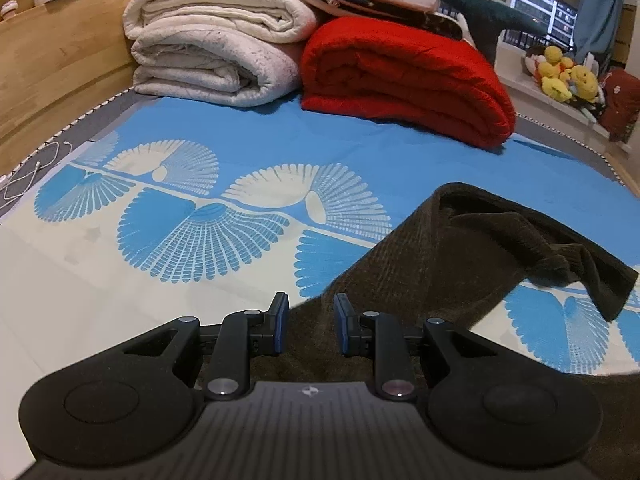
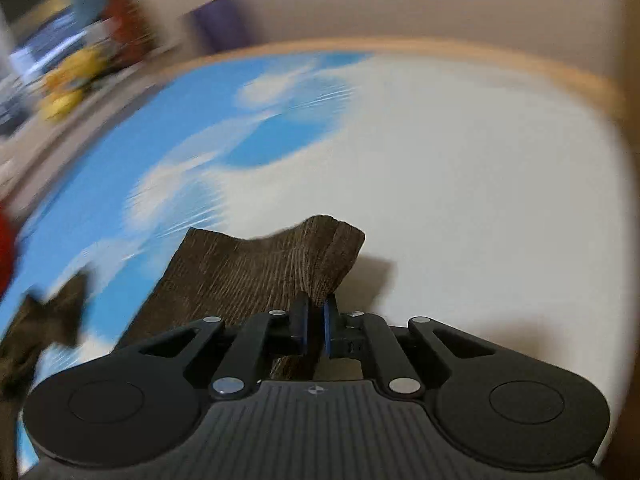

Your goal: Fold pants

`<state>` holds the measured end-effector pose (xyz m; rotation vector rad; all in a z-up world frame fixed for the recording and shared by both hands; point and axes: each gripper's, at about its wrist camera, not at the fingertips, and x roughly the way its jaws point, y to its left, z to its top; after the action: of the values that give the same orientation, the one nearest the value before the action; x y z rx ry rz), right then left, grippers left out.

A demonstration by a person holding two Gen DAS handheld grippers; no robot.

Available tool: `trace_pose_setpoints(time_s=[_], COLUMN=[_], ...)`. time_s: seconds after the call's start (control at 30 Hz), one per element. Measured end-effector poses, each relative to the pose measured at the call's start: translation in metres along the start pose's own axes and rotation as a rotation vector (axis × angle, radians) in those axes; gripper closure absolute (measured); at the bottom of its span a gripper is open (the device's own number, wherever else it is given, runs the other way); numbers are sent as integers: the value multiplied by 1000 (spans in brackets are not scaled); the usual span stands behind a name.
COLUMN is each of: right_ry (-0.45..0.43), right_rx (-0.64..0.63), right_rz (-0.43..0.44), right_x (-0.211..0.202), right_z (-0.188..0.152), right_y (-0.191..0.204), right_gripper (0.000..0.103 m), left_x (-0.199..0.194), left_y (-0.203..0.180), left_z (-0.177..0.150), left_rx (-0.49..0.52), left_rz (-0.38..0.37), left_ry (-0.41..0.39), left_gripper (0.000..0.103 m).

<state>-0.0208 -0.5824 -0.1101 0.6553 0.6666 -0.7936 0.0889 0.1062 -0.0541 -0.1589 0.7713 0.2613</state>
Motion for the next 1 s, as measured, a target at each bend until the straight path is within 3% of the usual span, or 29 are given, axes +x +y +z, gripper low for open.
trace_pose_setpoints(time_s=[0.13, 0.27, 0.33, 0.43, 0.5, 0.57, 0.67, 0.7, 0.8, 0.87, 0.93, 1.0], right_ry=[60, 59, 12, -112, -164, -176, -146, -127, -61, 15, 101, 152], right_rx=[80, 99, 47, -44, -85, -112, -205, -234, -380, -451, -517, -564], right_rz=[-188, -196, -228, -213, -119, 9, 241, 309, 507, 542, 597, 638], right_x=[6, 11, 1, -30, -58, -85, -118, -122, -119, -109, -96, -88], right_z=[1, -1, 0, 5, 6, 0, -24, -34, -78, -104, -125, -139], right_y=[-53, -62, -49, -15, 17, 50, 108, 124, 171, 193, 214, 234], right_gripper=[96, 93, 90, 88, 87, 77, 73, 73, 73, 73, 73, 73], left_x=[-4, 0, 3, 12, 17, 19, 13, 10, 5, 3, 6, 12], left_y=[0, 8, 16, 29, 32, 25, 0, -9, -36, -45, -46, -44], left_z=[-6, -10, -10, -10, -13, -19, -37, -46, -77, -93, -101, -101], left_rx=[4, -1, -3, 3, 32, 120, 331, 401, 644, 757, 821, 841], left_rz=[-36, -78, -78, -91, -108, -141, -197, -207, -188, -151, -122, -106], left_ry=[23, 75, 93, 151, 194, 224, 221, 220, 193, 160, 150, 163], left_gripper=[76, 76, 76, 57, 51, 42, 24, 23, 23, 24, 34, 55])
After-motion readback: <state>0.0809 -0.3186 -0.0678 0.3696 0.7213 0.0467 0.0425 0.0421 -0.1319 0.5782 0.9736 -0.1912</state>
